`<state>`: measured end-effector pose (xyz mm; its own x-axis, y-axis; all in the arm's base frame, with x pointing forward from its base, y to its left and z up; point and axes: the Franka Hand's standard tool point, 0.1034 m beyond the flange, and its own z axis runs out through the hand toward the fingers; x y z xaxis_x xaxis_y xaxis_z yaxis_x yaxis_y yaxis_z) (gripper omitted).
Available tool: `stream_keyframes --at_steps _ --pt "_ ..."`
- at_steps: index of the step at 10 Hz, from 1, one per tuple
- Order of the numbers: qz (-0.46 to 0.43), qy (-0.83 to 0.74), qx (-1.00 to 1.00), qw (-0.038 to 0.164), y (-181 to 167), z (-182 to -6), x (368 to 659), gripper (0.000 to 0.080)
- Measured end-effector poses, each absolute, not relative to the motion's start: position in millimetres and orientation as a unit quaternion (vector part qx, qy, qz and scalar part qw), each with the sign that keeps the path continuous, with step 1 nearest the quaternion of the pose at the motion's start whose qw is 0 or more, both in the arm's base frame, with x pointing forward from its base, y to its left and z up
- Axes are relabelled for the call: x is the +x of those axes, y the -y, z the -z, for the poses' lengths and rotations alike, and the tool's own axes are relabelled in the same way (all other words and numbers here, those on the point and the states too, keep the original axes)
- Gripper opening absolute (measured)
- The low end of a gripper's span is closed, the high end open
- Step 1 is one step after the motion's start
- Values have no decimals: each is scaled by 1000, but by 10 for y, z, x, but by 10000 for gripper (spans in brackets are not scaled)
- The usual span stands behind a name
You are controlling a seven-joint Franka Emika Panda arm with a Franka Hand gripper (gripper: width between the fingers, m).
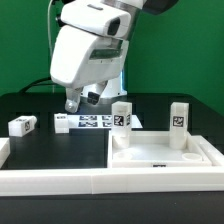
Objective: Assemble square table
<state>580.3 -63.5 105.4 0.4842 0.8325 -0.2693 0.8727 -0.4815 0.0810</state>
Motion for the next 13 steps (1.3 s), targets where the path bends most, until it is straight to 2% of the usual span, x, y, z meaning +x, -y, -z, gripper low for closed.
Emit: stream_keyframes --at_steps 2,6,8,13 --pt "93 -444 885 108 650 -1034 5788 649" --pt "114 -280 947 112 898 -914 5543 649" --pt "140 -203 966 79 1079 -843 5361 649" --pt "144 -187 969 73 1110 -816 5337 649"
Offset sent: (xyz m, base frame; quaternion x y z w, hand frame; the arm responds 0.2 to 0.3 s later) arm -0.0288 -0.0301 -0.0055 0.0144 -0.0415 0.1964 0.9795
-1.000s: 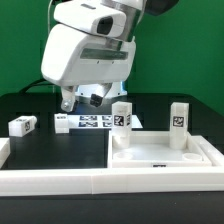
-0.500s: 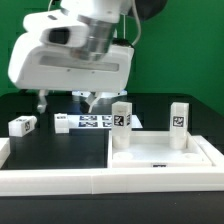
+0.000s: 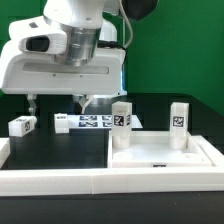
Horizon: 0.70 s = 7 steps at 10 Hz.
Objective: Assemble square table
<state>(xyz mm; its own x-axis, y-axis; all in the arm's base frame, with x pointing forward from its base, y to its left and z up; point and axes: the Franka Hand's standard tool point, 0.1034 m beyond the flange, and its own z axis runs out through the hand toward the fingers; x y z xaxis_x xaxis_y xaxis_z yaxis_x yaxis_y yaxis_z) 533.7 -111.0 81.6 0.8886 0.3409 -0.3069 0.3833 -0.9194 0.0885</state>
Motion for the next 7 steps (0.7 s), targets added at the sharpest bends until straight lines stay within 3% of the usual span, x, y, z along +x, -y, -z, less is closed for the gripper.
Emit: stream_keyframes --at_steps 1,6,7 --pt "164 -152 973 49 1166 -801 5222 649" --pt "219 -74 973 -7 1192 -661 4732 649" --pt "217 -77 973 -5 1193 -661 4742 649"
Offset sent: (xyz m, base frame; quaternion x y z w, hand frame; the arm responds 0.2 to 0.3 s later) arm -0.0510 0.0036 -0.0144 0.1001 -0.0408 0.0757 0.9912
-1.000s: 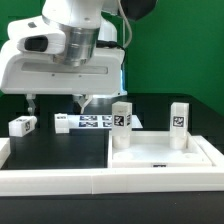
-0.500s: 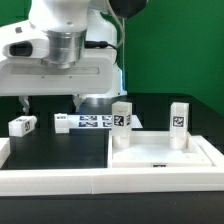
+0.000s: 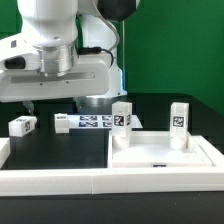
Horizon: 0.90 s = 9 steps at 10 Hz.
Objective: Assemble square table
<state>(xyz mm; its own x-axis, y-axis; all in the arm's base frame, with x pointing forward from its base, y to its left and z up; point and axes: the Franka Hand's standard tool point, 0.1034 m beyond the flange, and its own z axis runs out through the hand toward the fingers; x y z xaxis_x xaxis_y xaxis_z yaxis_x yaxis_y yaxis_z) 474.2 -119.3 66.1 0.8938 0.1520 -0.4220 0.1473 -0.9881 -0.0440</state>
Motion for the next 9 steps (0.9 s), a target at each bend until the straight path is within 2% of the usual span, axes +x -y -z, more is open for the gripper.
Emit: stream_keyframes --at_steps 3,7,9 --pt "-218 77 -973 6 1192 -654 4730 649" --pt "-237 68 -969 17 1137 -471 4220 649" --pt "-238 64 -969 16 1107 -458 4204 649"
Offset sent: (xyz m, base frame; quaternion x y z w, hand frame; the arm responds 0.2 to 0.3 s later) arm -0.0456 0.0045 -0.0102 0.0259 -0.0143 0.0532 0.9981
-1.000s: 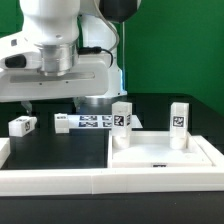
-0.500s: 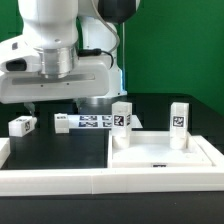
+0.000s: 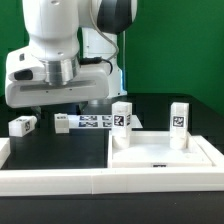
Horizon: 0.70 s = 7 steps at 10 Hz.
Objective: Assemble square table
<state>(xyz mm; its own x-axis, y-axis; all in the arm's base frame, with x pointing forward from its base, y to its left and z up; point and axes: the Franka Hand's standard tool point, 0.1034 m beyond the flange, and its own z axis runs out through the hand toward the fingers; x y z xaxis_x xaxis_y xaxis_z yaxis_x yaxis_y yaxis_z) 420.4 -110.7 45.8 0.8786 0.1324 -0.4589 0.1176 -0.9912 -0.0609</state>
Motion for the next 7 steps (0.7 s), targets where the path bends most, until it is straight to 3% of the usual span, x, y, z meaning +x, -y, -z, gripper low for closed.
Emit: stream_keyframes --at_steps 3,7 --pt "-240 64 -969 16 1115 -440 4187 649" --pt "-262 61 -963 19 1128 -325 3956 649"
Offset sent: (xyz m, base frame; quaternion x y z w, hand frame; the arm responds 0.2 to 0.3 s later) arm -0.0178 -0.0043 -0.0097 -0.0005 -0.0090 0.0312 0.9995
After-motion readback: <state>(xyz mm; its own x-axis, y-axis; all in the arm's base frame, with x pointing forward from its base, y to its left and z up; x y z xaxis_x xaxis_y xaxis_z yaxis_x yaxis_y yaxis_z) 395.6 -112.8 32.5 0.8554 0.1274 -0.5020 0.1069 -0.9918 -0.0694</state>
